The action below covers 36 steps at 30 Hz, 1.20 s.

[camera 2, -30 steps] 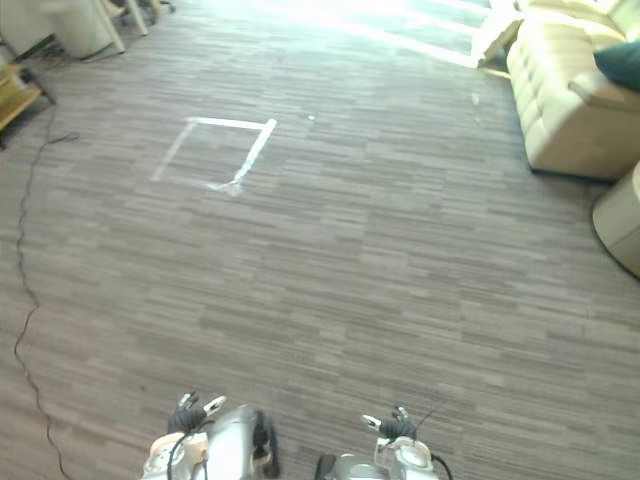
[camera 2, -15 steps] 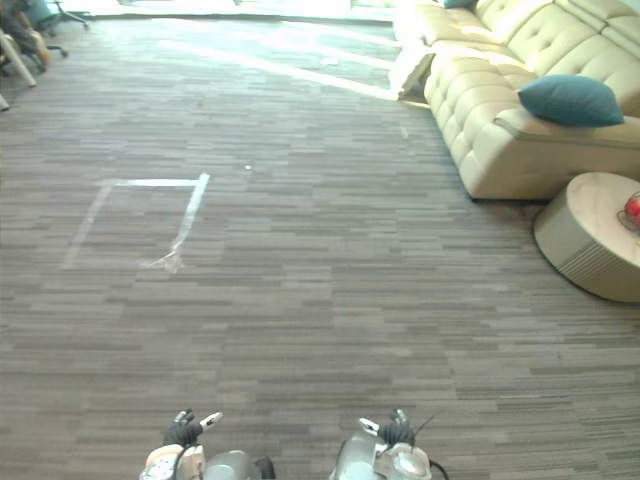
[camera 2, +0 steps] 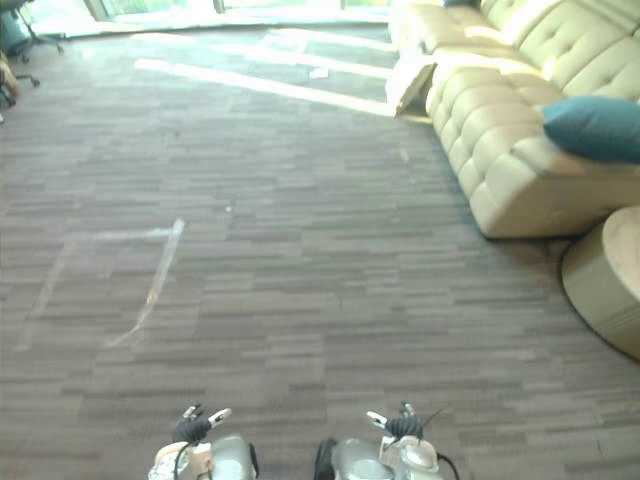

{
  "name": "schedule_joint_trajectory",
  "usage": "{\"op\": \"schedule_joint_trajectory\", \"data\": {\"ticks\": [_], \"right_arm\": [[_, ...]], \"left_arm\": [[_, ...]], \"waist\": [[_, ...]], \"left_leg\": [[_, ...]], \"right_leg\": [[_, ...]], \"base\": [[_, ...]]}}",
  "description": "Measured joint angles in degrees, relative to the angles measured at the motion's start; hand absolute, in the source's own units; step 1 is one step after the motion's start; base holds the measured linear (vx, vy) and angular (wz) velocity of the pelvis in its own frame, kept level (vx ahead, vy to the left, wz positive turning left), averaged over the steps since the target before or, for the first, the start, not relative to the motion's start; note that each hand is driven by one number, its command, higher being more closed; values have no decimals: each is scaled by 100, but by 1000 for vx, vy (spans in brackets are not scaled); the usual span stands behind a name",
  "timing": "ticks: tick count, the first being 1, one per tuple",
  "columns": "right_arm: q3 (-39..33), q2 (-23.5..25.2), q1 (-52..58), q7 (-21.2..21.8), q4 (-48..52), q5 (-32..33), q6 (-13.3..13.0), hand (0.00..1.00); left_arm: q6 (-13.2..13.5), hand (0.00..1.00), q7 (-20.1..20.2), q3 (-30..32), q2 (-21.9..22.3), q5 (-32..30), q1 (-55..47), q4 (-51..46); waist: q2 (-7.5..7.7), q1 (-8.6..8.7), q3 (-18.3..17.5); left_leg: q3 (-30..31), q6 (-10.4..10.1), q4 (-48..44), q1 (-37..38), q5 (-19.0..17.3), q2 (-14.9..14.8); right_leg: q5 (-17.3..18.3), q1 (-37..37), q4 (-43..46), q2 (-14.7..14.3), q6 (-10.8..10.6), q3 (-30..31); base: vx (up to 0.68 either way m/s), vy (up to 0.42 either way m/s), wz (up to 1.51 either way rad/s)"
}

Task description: Pick up cushions and gather them together orderly.

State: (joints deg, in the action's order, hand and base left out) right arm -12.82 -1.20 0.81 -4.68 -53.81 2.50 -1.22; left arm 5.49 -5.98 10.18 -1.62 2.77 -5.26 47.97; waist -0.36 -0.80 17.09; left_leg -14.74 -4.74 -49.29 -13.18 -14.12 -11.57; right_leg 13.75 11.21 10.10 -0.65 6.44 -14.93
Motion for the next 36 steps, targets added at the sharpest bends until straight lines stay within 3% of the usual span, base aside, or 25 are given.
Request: {"op": "schedule_joint_trajectory", "data": {"ticks": [1, 3, 4, 5, 6, 7, 9, 10, 12, 13, 14, 18, 19, 21, 22, 23, 24, 25, 26, 28, 29, 30, 32, 34, 36], "right_arm": [[-5, 7, -42, -2, -13, 0, 7, 0], [-8, 11, -44, -5, -124, -2, 9, 0], [18, -80, 39, -22, -129, -12, 1, 0], [34, -115, 44, -26, -133, -11, 1, 0], [91, -73, 33, -40, -185, -13, 3, 0], [142, 12, 93, -44, -175, -15, -15, 0], [116, 44, 191, -43, -180, -22, -41, 0], [14, 161, 259, -29, -146, -9, -48, 0], [23, 168, 232, -3, -110, -38, -52, 0], [39, 89, 248, 9, -59, -39, -97, 0], [82, 44, 247, 13, -6, -36, -119, 0], [177, -12, 144, 21, 186, -34, -179, 0], [176, -19, 101, 28, 227, -32, -193, 0], [176, -17, 108, 28, 280, -34, -196, 0], [166, -42, 107, 30, 284, -30, -195, 0], [158, -83, 110, 31, 286, -32, -193, 0], [98, -156, 57, 32, 321, -109, -157, 0], [-80, -142, 49, 19, 364, -162, -150, 0], [-82, -162, 48, 24, 376, -193, -137, 0], [38, -168, 193, 28, 486, -248, -87, 0], [12, -167, 190, 26, 495, -240, -43, 0], [-2, -125, 191, 13, 442, -237, -37, 0], [7, -52, 198, 9, 294, -236, -5, 0], [-2, 32, 186, 5, 181, -179, 25, 0], [-26, 31, 151, -2, 75, -131, 25, 0]], "left_arm": [[29, 0, 0, 10, 20, 18, 0, -34], [42, 0, -6, 0, 46, 75, 0, -135], [47, 0, -24, -18, 136, 146, -15, -179], [48, 0, -26, -20, 151, 167, -19, -178], [56, 0, -19, -4, 118, 238, 7, -183], [45, 0, -9, -47, -2, 197, 7, -138], [48, 0, -13, -27, -52, 193, 9, -124], [46, 0, -32, -39, -151, 198, 24, -88], [11, 0, -43, -66, -246, 182, 97, 21], [-51, 0, -81, -76, -224, 180, 90, 231], [-83, 0, -115, -115, -190, 181, 47, 268], [-94, 0, -125, -285, -195, 185, -4, 424], [-108, 0, -124, -297, -192, 183, -1, 459], [-110, 0, -114, -345, -214, 179, -19, 461], [-110, 0, -113, -343, -200, 182, -47, 491], [-111, 0, -107, -337, -162, 181, -52, 534], [-105, 0, -100, -306, -16, 178, -1, 585], [-84, 0, -46, -255, 81, 86, -1, 530], [-88, 0, -38, -219, 109, 74, -6, 528], [-92, 0, -36, -72, 204, 58, -51, 480], [-81, 0, -29, 21, 318, 64, -81, 353], [-80, 0, -6, 24, 259, 50, -85, 278], [-72, 0, -3, 26, 146, 24, -90, 153], [-52, 0, 2, 12, 64, 30, -78, -26], [18, 0, 1, -12, 57, 30, -37, -57]], "waist": [[7, -49, 7], [29, -168, 23], [-111, -294, -32], [-140, -300, -48], [-62, -326, -67], [164, -246, -190], [345, -249, -257], [529, -234, -189], [617, -211, -132], [467, -168, -90], [383, -122, -111], [288, 38, -144], [268, 86, -134], [285, 104, -131], [272, 141, -126], [252, 189, -150], [-21, 133, -175], [-60, 165, -155], [-84, 174, -147], [-268, 157, -201], [-408, 105, -161], [-379, 57, -148], [-193, 43, -91], [-29, 3, -62], [-6, -85, -52]], "left_leg": [[-62, 32, 785, -112, 23, 162], [39, 32, 2753, -286, 514, 590], [210, -118, 3952, -408, 947, 638], [222, -71, 3974, -487, 1009, 614], [280, 219, 3597, -543, 1688, 705], [252, 385, 3439, -571, 1806, 918], [178, 639, 3305, -474, 1546, 1107], [153, 740, 3119, -94, 1084, 1372], [168, 760, 2981, 380, 661, 1541], [255, 851, 3049, 1187, 186, 1610], [306, 872, 3178, 1546, 34, 1577], [499, 803, 3731, 2560, -283, 1362], [615, 791, 3952, 2876, -322, 1252], [766, 781, 4151, 3205, -328, 1190], [920, 645, 4155, 3444, -409, 1133], [1039, 583, 4115, 3548, -446, 1055], [1145, 456, 3888, 3556, -371, 852], [1255, 274, 3260, 3434, -69, 890], [1246, 247, 2837, 3293, 119, 893], [1118, -182, 340, 2304, 1263, 495], [693, -30, -1054, 1682, 923, -3], [487, 27, -1537, 1348, 667, -159], [207, 104, -1619, 801, 331, -187], [-69, 102, -776, 259, 5, -90], [-31, 95, 1247, -53, 75, 298]], "right_leg": [[36, 171, -148, 62, -65, 93], [114, 594, -491, 210, -207, 310], [188, 910, -818, 127, -442, 549], [246, 1000, -867, 103, -536, 598], [394, 1227, -872, 223, -750, 682], [414, 1063, -359, 514, -786, 703], [391, 627, 736, 797, -853, 780], [-255, -150, 2935, 1185, -1294, 1026], [-638, -695, 4553, 1432, -1341, 1176], [-407, -1180, 5538, 1596, -1019, 972], [-234, -1435, 5609, 1580, -884, 808], [244, -2661, 4292, 1290, -823, 73], [103, -2912, 3082, 996, -825, -72], [-545, -2985, 1288, 640, -795, -28], [-1379, -2991, 687, 452, -563, 132], [-1854, -2905, 723, 398, -322, 252], [-1405, -2964, 1312, 336, -199, 185], [-887, -3006, 1990, 502, -171, 42], [-734, -2927, 2146, 569, -143, -50], [-226, -2062, 1676, 435, -179, -194], [-158, -1488, 1283, 193, -129, -166], [-136, -1099, 1039, 151, -140, -155], [-129, -352, 494, 214, -156, -108], [-93, 228, 31, 358, -257, -56], [-51, 592, -205, 531, -352, -8]], "base": [[752, 36, -79], [628, 100, -78], [490, 143, -75], [634, 241, -82], [821, 325, -36], [842, 326, -32], [702, 257, 1], [674, 251, 19], [715, 229, 16], [765, 203, 10], [751, 184, 10], [607, 15, 26], [591, -53, 27], [790, -117, 46], [1001, -192, 62], [1000, -186, 47], [952, -187, 48], [754, -153, 34], [718, -213, 53], [715, -161, 28], [713, -63, -5], [808, -64, -10], [544, -60, 0], [587, -10, -21], [585, 92, -40]]}}
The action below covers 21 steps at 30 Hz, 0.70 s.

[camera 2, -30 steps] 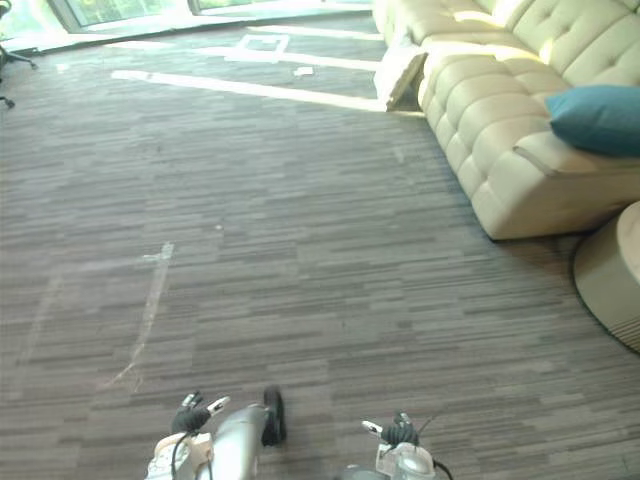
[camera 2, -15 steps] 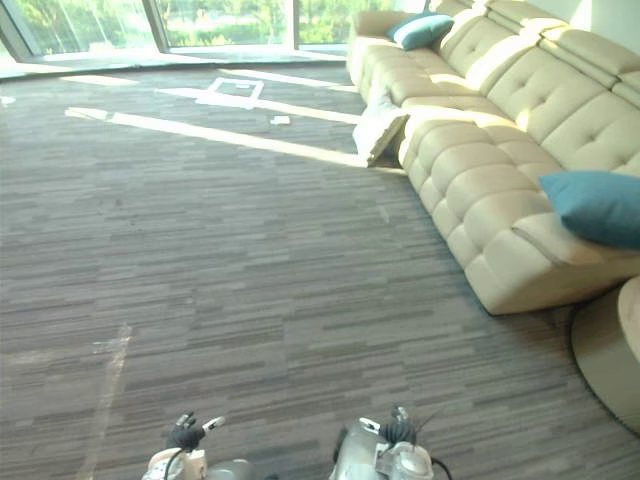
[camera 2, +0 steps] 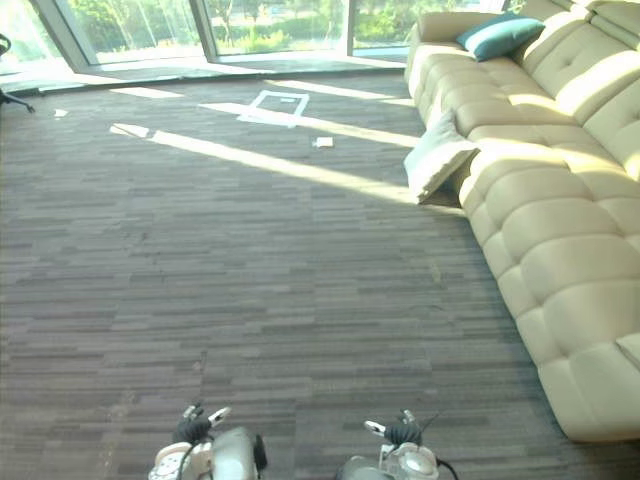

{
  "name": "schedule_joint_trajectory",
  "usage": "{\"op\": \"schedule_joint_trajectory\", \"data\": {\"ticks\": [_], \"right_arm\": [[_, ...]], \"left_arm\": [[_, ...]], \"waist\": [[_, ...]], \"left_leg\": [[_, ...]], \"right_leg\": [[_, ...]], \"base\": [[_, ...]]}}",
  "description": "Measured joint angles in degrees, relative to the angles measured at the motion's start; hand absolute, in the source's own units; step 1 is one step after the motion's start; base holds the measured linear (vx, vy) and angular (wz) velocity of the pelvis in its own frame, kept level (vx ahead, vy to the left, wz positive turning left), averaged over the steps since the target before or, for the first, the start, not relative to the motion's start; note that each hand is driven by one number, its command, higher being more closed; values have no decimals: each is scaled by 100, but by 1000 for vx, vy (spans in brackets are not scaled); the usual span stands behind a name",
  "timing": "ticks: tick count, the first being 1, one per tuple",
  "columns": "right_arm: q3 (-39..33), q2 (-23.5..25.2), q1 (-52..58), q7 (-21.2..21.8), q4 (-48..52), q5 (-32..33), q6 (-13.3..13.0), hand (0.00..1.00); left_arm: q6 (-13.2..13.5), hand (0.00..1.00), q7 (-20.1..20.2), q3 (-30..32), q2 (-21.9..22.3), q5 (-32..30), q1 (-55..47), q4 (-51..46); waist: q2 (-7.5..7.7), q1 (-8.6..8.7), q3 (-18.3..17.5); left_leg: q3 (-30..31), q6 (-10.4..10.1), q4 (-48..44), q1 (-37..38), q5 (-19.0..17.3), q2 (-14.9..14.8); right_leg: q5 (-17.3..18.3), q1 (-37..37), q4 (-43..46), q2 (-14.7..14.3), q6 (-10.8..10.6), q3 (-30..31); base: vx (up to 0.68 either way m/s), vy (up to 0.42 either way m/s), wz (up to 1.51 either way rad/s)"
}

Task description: Pick up cushions and gather them together orderly.

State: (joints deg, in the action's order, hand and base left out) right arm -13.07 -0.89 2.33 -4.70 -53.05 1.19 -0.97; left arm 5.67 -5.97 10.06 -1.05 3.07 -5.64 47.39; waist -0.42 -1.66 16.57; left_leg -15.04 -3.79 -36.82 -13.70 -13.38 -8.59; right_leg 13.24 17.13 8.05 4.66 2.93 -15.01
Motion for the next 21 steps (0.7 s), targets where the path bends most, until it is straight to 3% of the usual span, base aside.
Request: {"op": "schedule_joint_trajectory", "data": {"ticks": [1, 2, 3, 4, 6, 8, 9, 10, 12, 13, 15, 17, 18, 20, 21], "right_arm": [[-2, -32, 55, -11, -16, -5, -6, 0], [17, -155, 102, -22, -45, -5, -13, 0], [18, -163, 93, -36, -138, -5, -2, 0], [37, -37, 17, -57, -273, -5, 24, 0], [20, 86, 44, -65, -191, -8, -4, 0], [-8, 147, 135, -60, -187, 3, -11, 0], [-18, 154, 101, -55, -175, -6, -22, 0], [-15, 149, 98, -38, -159, -10, -46, 0], [-2, 99, 104, -21, -114, -30, -97, 0], [34, 80, 109, -19, -38, -80, -110, 0], [44, 75, 92, -16, 47, -110, -137, 0], [23, 27, -25, 1, 71, -108, -175, 0], [31, 20, -76, 10, 98, -108, -186, 0], [22, 10, -112, 11, 96, -106, -184, 0], [14, -18, -81, 11, 97, -107, -178, 0]], "left_arm": [[15, 0, -2, -21, 22, 3, -22, -3], [25, 0, -4, -78, 76, 105, -43, -1], [28, 0, -3, -79, 69, 165, -18, -4], [23, 0, -5, -77, -57, 155, 53, -11], [19, 0, 0, -45, -108, 171, 69, 4], [12, 0, -23, -62, -173, 160, 84, 80], [10, 0, -40, -98, -234, 159, 108, 165], [-10, 0, -35, -135, -284, 152, 128, 225], [-106, 0, -46, -204, -290, 158, 122, 369], [-111, 0, -44, -287, -304, 154, 70, 417], [-116, 0, -43, -344, -328, 157, 57, 470], [-129, 0, -41, -335, -297, 156, 87, 522], [-139, 0, -39, -336, -288, 154, 49, 566], [-140, 0, -37, -373, -325, 144, 35, 635], [-138, 0, -37, -382, -337, 143, 14, 654]], "waist": [[-50, -64, -35], [-191, -152, -68], [-178, -199, -82], [114, -181, -85], [252, -146, -149], [414, -165, -195], [485, -145, -163], [515, -117, -169], [441, -60, -159], [393, -36, -178], [393, 16, -174], [329, 110, -134], [290, 174, -126], [337, 238, -109], [377, 249, -118]], "left_leg": [[250, -39, 1623, 12, 547, 246], [583, -68, 2433, -65, 1310, 247], [650, 29, 2365, -41, 1762, 287], [581, 148, 2157, -85, 1628, 495], [428, 355, 1689, -255, 1183, 566], [303, 475, 1512, 12, 708, 804], [226, 530, 1522, 330, 478, 956], [206, 560, 1563, 636, 303, 1062], [250, 592, 1769, 1408, -28, 1133], [305, 659, 2081, 1874, -85, 1125], [332, 690, 2402, 2382, -188, 1043], [350, 637, 2590, 2770, -299, 879], [344, 619, 2721, 2948, -334, 794], [384, 617, 3071, 3352, -333, 835], [466, 566, 3173, 3591, -363, 927]], "right_leg": [[94, 142, -134, 17, -166, 78], [275, 357, -287, -115, -424, 287], [371, 462, -333, -66, -532, 387], [381, 526, -293, 158, -550, 452], [303, 198, 377, 381, -447, 652], [199, -303, 1885, 745, -633, 974], [-281, -783, 3119, 973, -836, 1195], [-954, -1162, 4079, 1109, -844, 1335], [-615, -1801, 5472, 1231, -713, 1189], [-309, -2144, 5653, 1201, -610, 864], [145, -2652, 5312, 1050, -489, 393], [309, -3232, 4238, 603, -443, 104], [190, -3429, 3313, 329, -423, -1], [-617, -3580, 1254, -19, -403, -73], [-987, -3591, 661, -64, -358, -57]], "base": [[437, 141, -53], [439, 169, -57], [572, 250, -38], [567, 247, -14], [659, 290, -10], [537, 239, -17], [511, 222, -8], [506, 213, -5], [501, 167, -3], [577, 132, 3], [562, 20, 14], [654, -53, 6], [481, -40, 8], [662, -97, 24], [726, -136, 48]]}}
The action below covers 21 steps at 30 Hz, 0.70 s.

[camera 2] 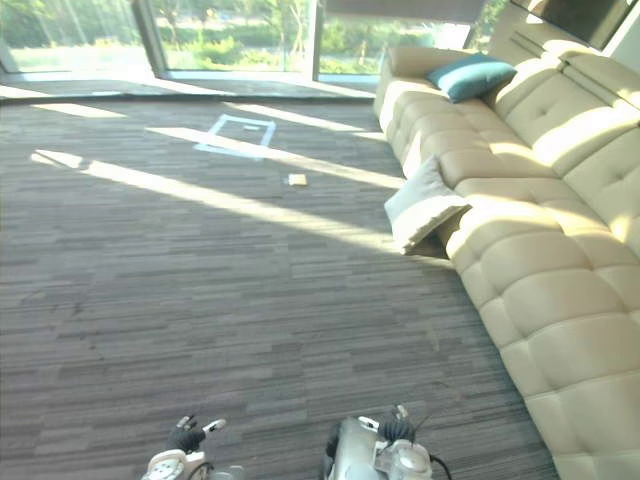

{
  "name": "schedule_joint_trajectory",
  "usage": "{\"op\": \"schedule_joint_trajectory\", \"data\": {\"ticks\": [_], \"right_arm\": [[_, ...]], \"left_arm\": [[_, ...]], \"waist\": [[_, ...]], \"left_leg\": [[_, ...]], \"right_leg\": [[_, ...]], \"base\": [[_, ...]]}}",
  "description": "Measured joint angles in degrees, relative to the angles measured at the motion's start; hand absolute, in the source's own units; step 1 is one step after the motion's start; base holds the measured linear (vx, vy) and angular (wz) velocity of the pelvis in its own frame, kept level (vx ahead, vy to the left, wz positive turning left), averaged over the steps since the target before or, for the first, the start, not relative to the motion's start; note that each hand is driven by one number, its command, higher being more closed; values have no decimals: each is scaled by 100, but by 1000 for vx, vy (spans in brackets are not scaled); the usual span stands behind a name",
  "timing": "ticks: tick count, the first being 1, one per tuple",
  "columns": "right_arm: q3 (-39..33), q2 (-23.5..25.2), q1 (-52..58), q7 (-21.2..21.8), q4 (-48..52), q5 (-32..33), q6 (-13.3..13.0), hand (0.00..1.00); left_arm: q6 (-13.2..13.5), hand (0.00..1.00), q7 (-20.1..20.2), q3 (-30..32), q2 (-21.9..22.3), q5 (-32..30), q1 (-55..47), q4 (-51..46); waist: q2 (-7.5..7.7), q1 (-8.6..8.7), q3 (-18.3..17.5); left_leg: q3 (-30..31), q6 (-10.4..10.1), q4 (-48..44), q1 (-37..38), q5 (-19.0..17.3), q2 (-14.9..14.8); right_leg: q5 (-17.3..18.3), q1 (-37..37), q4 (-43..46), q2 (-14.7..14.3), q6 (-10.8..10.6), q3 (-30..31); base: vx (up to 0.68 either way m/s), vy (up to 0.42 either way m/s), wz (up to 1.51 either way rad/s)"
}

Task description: Pick up cushions and gather them together orderly.

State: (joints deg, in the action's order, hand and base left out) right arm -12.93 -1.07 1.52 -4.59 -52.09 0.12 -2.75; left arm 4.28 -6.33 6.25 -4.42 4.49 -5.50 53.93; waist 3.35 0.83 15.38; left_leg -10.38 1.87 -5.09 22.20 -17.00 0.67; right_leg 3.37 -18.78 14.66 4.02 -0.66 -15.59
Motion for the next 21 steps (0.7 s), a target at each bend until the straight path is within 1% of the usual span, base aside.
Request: {"op": "schedule_joint_trajectory", "data": {"ticks": [1, 2, 3, 4, 5, 6, 7, 8, 9, 10, 11, 12, 13, 14, 15, 16, 17, 18, 19, 20, 21], "right_arm": [[-26, -25, 40, 0, 51, 2, 5, 0], [-49, -186, 93, 3, 164, -5, 15, 0], [-65, -214, 92, 1, 200, -7, 15, 0], [-136, -208, 95, 2, 251, -8, 14, 0], [-161, -158, 118, -3, 375, -5, 49, 0], [-151, -124, 129, 0, 404, -2, 55, 0], [-93, -91, 137, -3, 395, 0, 71, 0], [-28, -41, 157, -3, 382, -11, 123, 0], [-15, -23, 166, -4, 380, 5, 126, 0], [-14, 46, 215, -18, 363, 16, 142, 0], [-8, 87, 232, -22, 337, 37, 158, 0], [18, 112, 227, -27, 259, 85, 163, 0], [7, 111, 166, -26, 167, 109, 174, 0], [-12, 112, 150, -39, 140, 110, 186, 0], [-15, 117, 142, -51, 141, 110, 182, 0], [-15, 117, 196, -63, 142, 110, 173, 0], [-15, 104, 204, -75, 140, 109, 174, 0], [-13, 98, 263, -103, 149, 108, 175, 0], [-10, 103, 351, -128, 149, 109, 178, 0], [-5, 114, 416, -149, 151, 124, 181, 0], [7, 177, 484, -155, 154, 121, 182, 0]], "left_arm": [[-1, 0, 2, -1, 48, -15, -7, 18], [7, 0, 9, 0, 218, -53, -3, 26], [11, 0, 19, 1, 318, -85, -21, 25], [17, 0, 28, -4, 406, -111, -43, 15], [13, 0, 37, 39, 394, -179, -16, 10], [8, 0, 38, 84, 403, -215, -8, -24], [7, 0, 37, 178, 413, -222, -21, -100], [12, 0, 41, 319, 415, -226, -35, -191], [10, 0, 37, 369, 405, -222, -50, -248], [17, 0, 26, 404, 348, -216, -56, -377], [28, 0, 29, 394, 329, -212, -60, -428], [51, 0, 33, 394, 299, -211, -68, -535], [53, 0, 35, 410, 312, -207, -73, -641], [60, 0, 37, 422, 331, -194, -72, -692], [72, 0, 32, 428, 349, -197, -72, -734], [110, 0, 27, 426, 355, -190, -69, -738], [135, 0, 18, 409, 372, -187, -76, -724], [149, 0, 7, 406, 394, -170, -91, -724], [164, 0, 4, 414, 396, -83, -93, -738], [162, 0, 4, 415, 366, -59, -97, -760], [152, 0, 2, 419, 305, -55, -104, -771]], "waist": [[-21, 33, -8], [-304, 51, -70], [-401, 48, -119], [-507, 61, -153], [-557, 114, -167], [-581, 150, -155], [-638, 155, -148], [-660, 115, -84], [-622, 55, -59], [-496, -22, -16], [-416, -64, -2], [-313, -122, 7], [-320, -162, 15], [-328, -187, 33], [-311, -239, 42], [-290, -291, 40], [-326, -294, 28], [-362, -300, 9], [-347, -331, 12], [-298, -407, -60], [-159, -407, -153]], "left_leg": [[133, -108, 32, 234, -66, -3], [253, -159, -51, 376, -58, -165], [327, -217, -258, 329, -24, -254], [402, -376, -757, 190, 74, -357], [505, -685, -1887, -249, 320, -538], [535, -856, -2721, -592, 631, -659], [509, -1086, -4119, -1228, 1122, -956], [262, -1005, -5412, -1767, 966, -1340], [146, -980, -5803, -1965, 867, -1428], [-46, -885, -6139, -2347, 698, -1474], [-189, -793, -6083, -2594, 611, -1478], [-373, -708, -5765, -2938, 477, -1471], [-470, -649, -5131, -3264, 328, -1420], [-481, -607, -4485, -3403, 272, -1309], [-426, -591, -3457, -3508, 290, -1085], [-211, -614, -2256, -3523, 490, -799], [17, -646, -1548, -3563, 723, -680], [179, -632, -1025, -3627, 924, -644], [258, -600, -829, -3661, 1231, -665], [216, -615, -1051, -3618, 1653, -607], [149, -563, -1350, -3696, 1731, -553]], "right_leg": [[-625, 41, 114, -13, 377, 113], [-512, -90, 775, -39, 601, 103], [-211, -174, 1137, -37, 613, 70], [163, -160, 1471, -35, 699, -25], [512, 38, 1581, -55, 692, -163], [620, 216, 1509, -110, 692, -177], [735, 625, 1244, -287, 711, -209], [807, 1222, 854, -519, 764, -174], [839, 1504, 691, -558, 778, -153], [887, 2006, 390, -578, 787, -58], [887, 2300, 165, -578, 787, 40], [882, 2594, -129, -571, 779, 172], [862, 2914, -361, -564, 746, 336], [861, 3075, -481, -523, 730, 431], [914, 3226, -585, -421, 636, 586], [1022, 3394, -729, -291, 468, 741], [1093, 3525, -826, -265, 368, 855], [1216, 3643, -868, -248, 287, 949], [1444, 3820, -803, -197, 168, 1070], [1633, 3893, -662, -90, 46, 1237], [1674, 3861, -483, 34, 10, 1354]], "base": [[871, -165, 49], [586, -105, 38], [830, -207, 23], [542, -180, 23], [815, -288, 29], [667, -222, 30], [776, -233, 10], [624, -144, -8], [592, -110, -24], [550, -99, -23], [510, -100, -39], [473, -81, -58], [487, -19, -72], [508, 19, -82], [502, 86, -90], [467, 145, -89], [462, 177, -74], [491, 248, -61], [555, 317, -66], [692, 370, -66], [716, 366, -67]]}}
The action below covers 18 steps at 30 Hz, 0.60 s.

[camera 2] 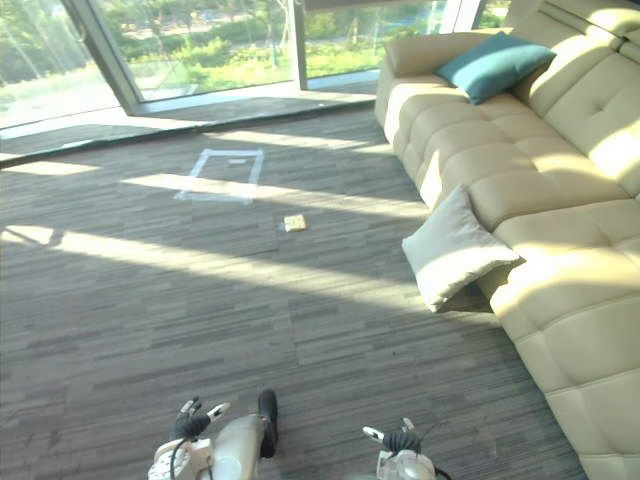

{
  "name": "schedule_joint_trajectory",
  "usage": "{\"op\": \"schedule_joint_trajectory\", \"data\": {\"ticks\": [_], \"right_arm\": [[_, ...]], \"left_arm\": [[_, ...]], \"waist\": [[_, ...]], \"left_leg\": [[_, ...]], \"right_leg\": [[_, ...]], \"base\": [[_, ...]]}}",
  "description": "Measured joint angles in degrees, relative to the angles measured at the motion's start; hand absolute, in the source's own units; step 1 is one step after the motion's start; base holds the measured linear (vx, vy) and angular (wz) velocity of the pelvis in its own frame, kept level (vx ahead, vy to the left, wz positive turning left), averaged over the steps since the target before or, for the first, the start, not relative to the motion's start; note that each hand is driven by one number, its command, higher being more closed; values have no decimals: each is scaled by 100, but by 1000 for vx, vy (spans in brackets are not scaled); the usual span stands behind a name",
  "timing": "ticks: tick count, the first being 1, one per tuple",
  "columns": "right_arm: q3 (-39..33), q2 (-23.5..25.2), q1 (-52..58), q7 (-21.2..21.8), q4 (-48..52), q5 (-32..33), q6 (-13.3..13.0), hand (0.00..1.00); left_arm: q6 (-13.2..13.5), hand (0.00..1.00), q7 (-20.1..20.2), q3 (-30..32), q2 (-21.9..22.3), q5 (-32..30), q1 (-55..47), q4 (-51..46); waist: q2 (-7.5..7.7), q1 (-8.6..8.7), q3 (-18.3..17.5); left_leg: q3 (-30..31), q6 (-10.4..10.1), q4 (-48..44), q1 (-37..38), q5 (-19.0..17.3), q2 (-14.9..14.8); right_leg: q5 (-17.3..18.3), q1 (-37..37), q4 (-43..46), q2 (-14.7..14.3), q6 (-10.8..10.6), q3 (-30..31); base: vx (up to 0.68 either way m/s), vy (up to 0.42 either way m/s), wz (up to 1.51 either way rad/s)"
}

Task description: Pick up cushions and gather them together orderly.

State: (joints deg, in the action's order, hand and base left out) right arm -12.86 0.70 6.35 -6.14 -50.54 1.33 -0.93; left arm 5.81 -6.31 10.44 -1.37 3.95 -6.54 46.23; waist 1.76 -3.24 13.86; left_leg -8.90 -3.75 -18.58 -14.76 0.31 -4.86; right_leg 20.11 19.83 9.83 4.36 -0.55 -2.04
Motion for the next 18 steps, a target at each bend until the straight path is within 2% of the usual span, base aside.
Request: {"op": "schedule_joint_trajectory", "data": {"ticks": [1, 2, 3, 4, 5, 6, 8, 10, 12, 14, 15, 16, 17, 18], "right_arm": [[2, 116, 47, 1, 47, -9, -11, 0], [-1, 189, 88, 1, 58, -10, -10, 0], [-8, 217, 110, 15, 113, -12, -9, 0], [-8, 224, 113, 20, 182, -14, -6, 0], [-12, 216, 113, 51, 252, -21, -15, 0], [-15, 181, 116, 64, 257, -23, -20, 0], [-13, 148, 148, 71, 378, -21, -34, 0], [-3, 144, 175, 80, 468, -21, -100, 0], [-19, 78, 36, 86, 407, -20, -127, 0], [-17, 7, -76, 101, 341, -16, -132, 0], [13, -49, -124, 108, 267, -21, -129, 0], [31, -65, -107, 111, 191, -24, -122, 0], [-16, -186, -182, 119, 184, 8, -127, 0], [-17, -222, -218, 113, 205, -25, -115, 0]], "left_arm": [[-4, 0, -1, 4, -58, 4, 2, -4], [-4, 0, -3, 6, -88, 6, 3, -1], [-5, 0, -6, 1, -107, 5, 8, 7], [-10, 0, -15, 1, -138, 8, 26, 23], [-42, 0, -30, -5, -172, 8, 43, 89], [-78, 0, -56, -11, -177, 9, 44, 161], [-154, 0, -92, -47, -163, 8, 14, 195], [-150, 0, -91, -136, -186, 8, 18, 319], [-153, 0, -82, -180, -196, 8, 28, 450], [-156, 0, -71, -305, -222, 7, 24, 564], [-154, 0, -72, -318, -220, 29, 27, 599], [-153, 0, -67, -317, -247, 12, 6, 618], [-174, 0, -70, -289, -143, 14, 80, 772], [-162, 0, -49, -294, -102, -5, 76, 773]], "waist": [[154, 6, -90], [231, -22, -139], [261, -25, -142], [309, -16, -116], [323, 9, -76], [281, 17, -51], [232, 77, -49], [211, 145, -56], [157, 276, -60], [79, 343, -51], [80, 337, -55], [169, 326, -93], [-113, 263, -99], [-200, 282, -115]], "left_leg": [[-168, 165, -380, -66, -396, 45], [-310, 224, -599, -48, -627, 67], [-397, 272, -771, 38, -852, 99], [-572, 343, -898, 252, -1117, 144], [-712, 381, -942, 615, -1437, 211], [-779, 376, -947, 921, -1650, 253], [-917, 396, -723, 1620, -1956, 240], [-956, 345, -281, 2157, -1976, 202], [-964, 297, 167, 2560, -1948, 104], [-996, 193, 559, 2966, -1891, 46], [-1068, 136, 689, 3162, -1891, 79], [-1065, 29, 747, 3359, -1935, 247], [-1032, -95, 728, 3597, -2015, 142], [-988, -201, 616, 3565, -1948, 100]], "right_leg": [[-14, -170, 400, 182, -18, 103], [-18, -359, 921, 302, -25, 175], [-79, -611, 1603, 386, -133, 237], [-348, -1026, 2651, 538, -348, 309], [-929, -1545, 3984, 756, -428, 344], [-901, -1864, 4703, 883, -445, 255], [-625, -2372, 5344, 1023, -375, -200], [-331, -2877, 5011, 1004, -250, -873], [-207, -3317, 3919, 756, -132, -1475], [-520, -3592, 2598, 458, 131, -2038], [-1015, -3647, 1779, 264, 374, -2317], [-2026, -3564, 917, 114, 884, -2554], [-2054, -3581, 1140, -7, 1414, -2668], [-1912, -3597, 1215, -24, 1503, -2654]], "base": [[588, 276, -60], [592, 293, -56], [568, 298, -51], [556, 301, -53], [526, 273, -54], [415, 194, -49], [534, 199, -34], [467, 109, -4], [530, 25, 11], [721, -15, 1], [772, -48, -20], [787, -58, -55], [525, -39, -60], [569, -96, -59]]}}
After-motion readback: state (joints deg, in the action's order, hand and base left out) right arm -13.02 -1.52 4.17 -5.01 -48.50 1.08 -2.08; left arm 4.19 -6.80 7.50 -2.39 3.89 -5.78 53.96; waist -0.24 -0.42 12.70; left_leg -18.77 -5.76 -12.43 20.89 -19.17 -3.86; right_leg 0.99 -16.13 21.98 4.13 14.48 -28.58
